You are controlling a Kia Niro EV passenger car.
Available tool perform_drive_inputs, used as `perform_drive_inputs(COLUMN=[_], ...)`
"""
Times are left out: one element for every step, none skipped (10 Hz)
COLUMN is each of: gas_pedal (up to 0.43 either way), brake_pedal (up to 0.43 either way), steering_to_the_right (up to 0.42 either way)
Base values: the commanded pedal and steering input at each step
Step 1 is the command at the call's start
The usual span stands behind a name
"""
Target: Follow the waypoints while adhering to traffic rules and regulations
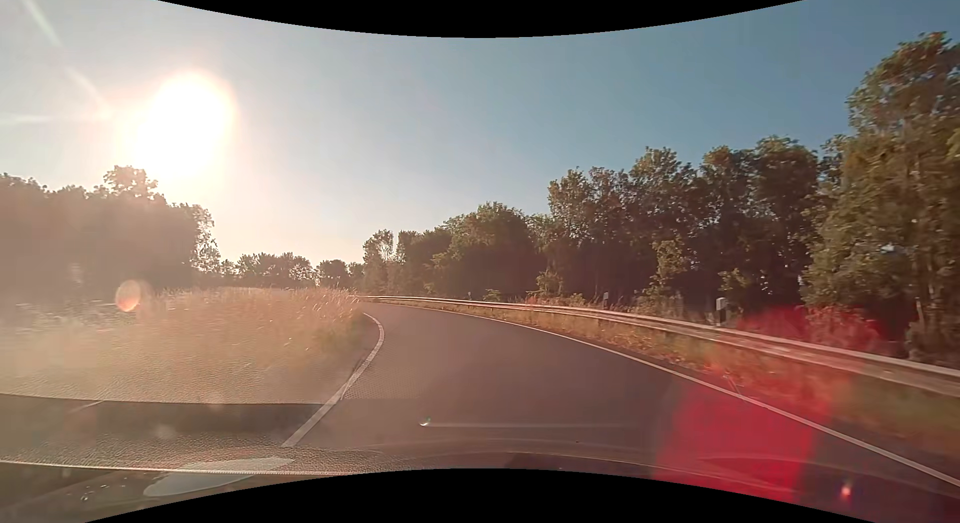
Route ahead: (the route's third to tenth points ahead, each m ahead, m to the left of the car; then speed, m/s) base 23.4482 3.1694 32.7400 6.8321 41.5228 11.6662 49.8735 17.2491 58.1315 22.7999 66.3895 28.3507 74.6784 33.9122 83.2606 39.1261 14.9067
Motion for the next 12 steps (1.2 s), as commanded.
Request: perform_drive_inputs(gas_pedal=[0.260, 0.260, 0.260, 0.260, 0.260, 0.260, 0.260, 0.260, 0.260, 0.260, 0.260, 0.260], brake_pedal=[0.000, 0.000, 0.000, 0.000, 0.000, 0.000, 0.000, 0.000, 0.000, 0.000, 0.000, 0.000], steering_to_the_right=[-0.081, -0.079, -0.076, -0.076, -0.076, -0.076, -0.076, -0.076, -0.076, -0.075, -0.075, -0.074])
